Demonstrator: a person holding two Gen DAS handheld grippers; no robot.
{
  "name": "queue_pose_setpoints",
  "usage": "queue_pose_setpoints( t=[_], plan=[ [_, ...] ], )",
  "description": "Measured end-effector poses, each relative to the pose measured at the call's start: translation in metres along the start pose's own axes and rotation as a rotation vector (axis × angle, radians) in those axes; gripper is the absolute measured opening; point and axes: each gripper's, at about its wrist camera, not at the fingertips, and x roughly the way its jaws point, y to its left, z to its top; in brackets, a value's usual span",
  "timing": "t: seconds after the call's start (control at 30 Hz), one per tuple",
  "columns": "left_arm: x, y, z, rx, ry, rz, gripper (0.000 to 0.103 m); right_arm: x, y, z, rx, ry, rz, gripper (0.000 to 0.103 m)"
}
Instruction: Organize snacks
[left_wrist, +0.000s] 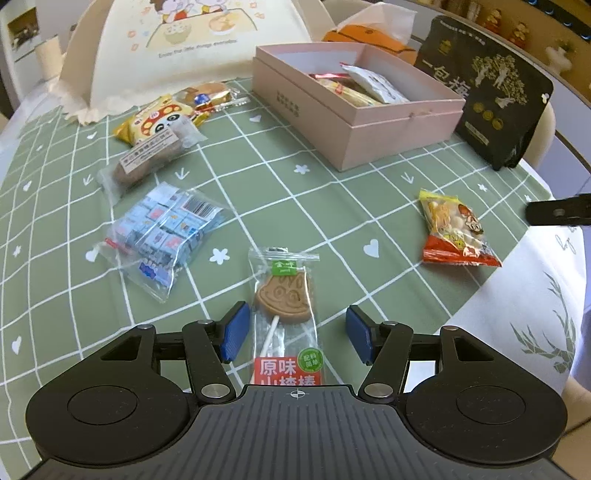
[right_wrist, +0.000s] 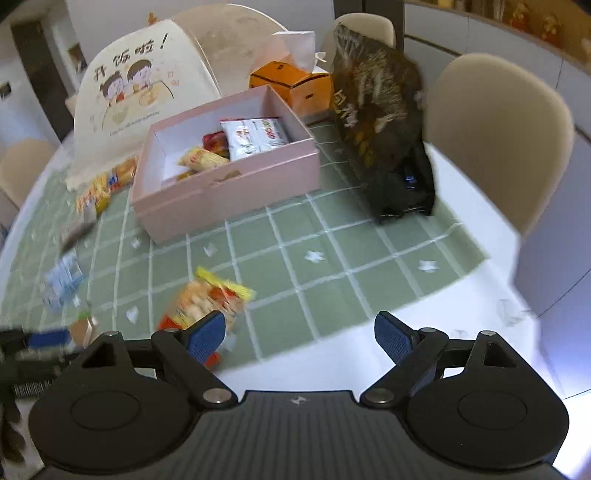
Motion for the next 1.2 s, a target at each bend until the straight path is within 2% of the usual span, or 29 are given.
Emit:
queue_pose_setpoints(
  t=[0.1, 0.17, 0.2, 0.3, 0.37, 0.43, 0.57, 0.7, 0.87, 1.07, 1.13, 1.2],
  plan=[
    [0.000, -0.003, -0.002, 0.022, -0.006, 0.007, 0.064, 0.026, 0.024, -0.005, 0.007, 0.059, -0.007, 0.089],
    [0.000, -0.002, 0.000, 0.053, 0.004, -0.005, 0.064, 0.043, 0.042, -0.006, 0.034, 0.099, 0.020, 0.089],
    [0.000, 0.001, 0.001, 0.051, 0.005, -0.018, 0.064, 0.047, 0.054, -0.006, 0.026, 0.091, 0.006, 0.093],
    [0.001, 0.012, 0.006, 0.030, 0.009, -0.062, 0.063, 0.060, 0.090, 0.004, -0.014, 0.138, 0.016, 0.092],
    [0.002, 0.017, 0.009, 0.049, 0.015, -0.088, 0.063, 0.064, 0.103, 0.013, 0.005, 0.175, 0.060, 0.092],
    [0.003, 0.020, 0.009, 0.080, 0.014, -0.091, 0.060, 0.065, 0.111, 0.022, 0.016, 0.187, 0.050, 0.092],
    [0.003, 0.026, 0.011, 0.090, 0.017, -0.096, 0.055, 0.049, 0.110, 0.036, 0.067, 0.128, 0.018, 0.091],
    [0.004, 0.031, 0.013, 0.083, 0.018, -0.114, 0.055, 0.024, 0.102, 0.048, 0.179, 0.053, -0.009, 0.091],
    [0.004, 0.028, 0.011, 0.101, 0.007, -0.102, 0.055, 0.007, 0.096, 0.043, 0.123, 0.014, -0.097, 0.091],
    [0.002, 0.027, 0.006, 0.105, 0.001, -0.100, 0.055, 0.019, 0.092, 0.031, 0.071, 0.082, -0.114, 0.091],
    [0.000, 0.027, 0.001, 0.114, -0.026, -0.102, 0.055, 0.033, 0.094, 0.032, 0.079, 0.110, -0.090, 0.091],
    [-0.001, 0.030, -0.004, 0.084, -0.054, -0.107, 0.055, 0.052, 0.100, 0.033, 0.079, 0.160, -0.091, 0.091]
  ],
)
